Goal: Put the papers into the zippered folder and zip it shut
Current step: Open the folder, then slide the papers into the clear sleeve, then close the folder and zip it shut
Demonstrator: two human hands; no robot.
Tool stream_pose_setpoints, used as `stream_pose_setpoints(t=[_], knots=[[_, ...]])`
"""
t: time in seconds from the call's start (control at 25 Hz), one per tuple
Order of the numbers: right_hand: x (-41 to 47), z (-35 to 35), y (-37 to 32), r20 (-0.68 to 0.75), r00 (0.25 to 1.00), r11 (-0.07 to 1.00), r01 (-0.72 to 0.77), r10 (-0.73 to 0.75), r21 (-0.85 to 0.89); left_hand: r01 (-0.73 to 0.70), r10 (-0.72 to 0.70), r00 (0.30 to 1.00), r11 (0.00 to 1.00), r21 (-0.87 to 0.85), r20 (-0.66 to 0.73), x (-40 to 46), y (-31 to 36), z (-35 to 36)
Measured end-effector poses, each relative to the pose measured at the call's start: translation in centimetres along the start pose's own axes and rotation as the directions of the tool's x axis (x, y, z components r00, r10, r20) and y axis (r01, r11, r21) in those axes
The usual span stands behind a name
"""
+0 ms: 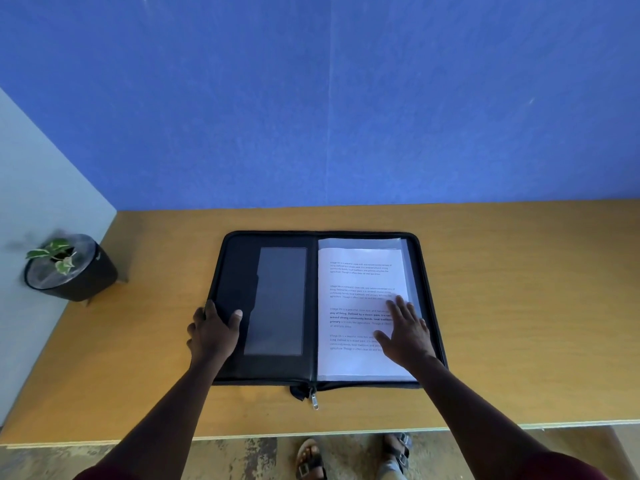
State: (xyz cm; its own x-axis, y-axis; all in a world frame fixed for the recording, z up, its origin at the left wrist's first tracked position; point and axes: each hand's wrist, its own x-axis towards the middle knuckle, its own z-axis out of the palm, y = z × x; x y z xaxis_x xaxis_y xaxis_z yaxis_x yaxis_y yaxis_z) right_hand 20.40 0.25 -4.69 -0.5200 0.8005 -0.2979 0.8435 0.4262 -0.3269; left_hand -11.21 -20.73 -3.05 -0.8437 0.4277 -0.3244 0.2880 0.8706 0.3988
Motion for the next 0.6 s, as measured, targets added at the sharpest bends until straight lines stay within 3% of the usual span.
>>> stream_pose_setpoints(t=[0.28, 0.6], knots=[[0.0, 0.0, 0.0, -0.013, 1.0, 0.999, 0.01, -0.011, -0.039, 0.122, -0.121, 0.981, 0.993, -0.003, -0.153, 0.3, 3.4, -3.3], [-0.2, -0.2, 0.0, -0.017, 0.999, 0.998, 0.027, -0.029, -0.064, -0.027, 0.01, 0.965, 0.998, -0.062, -0.262, -1.4, 6.8, -7.4]])
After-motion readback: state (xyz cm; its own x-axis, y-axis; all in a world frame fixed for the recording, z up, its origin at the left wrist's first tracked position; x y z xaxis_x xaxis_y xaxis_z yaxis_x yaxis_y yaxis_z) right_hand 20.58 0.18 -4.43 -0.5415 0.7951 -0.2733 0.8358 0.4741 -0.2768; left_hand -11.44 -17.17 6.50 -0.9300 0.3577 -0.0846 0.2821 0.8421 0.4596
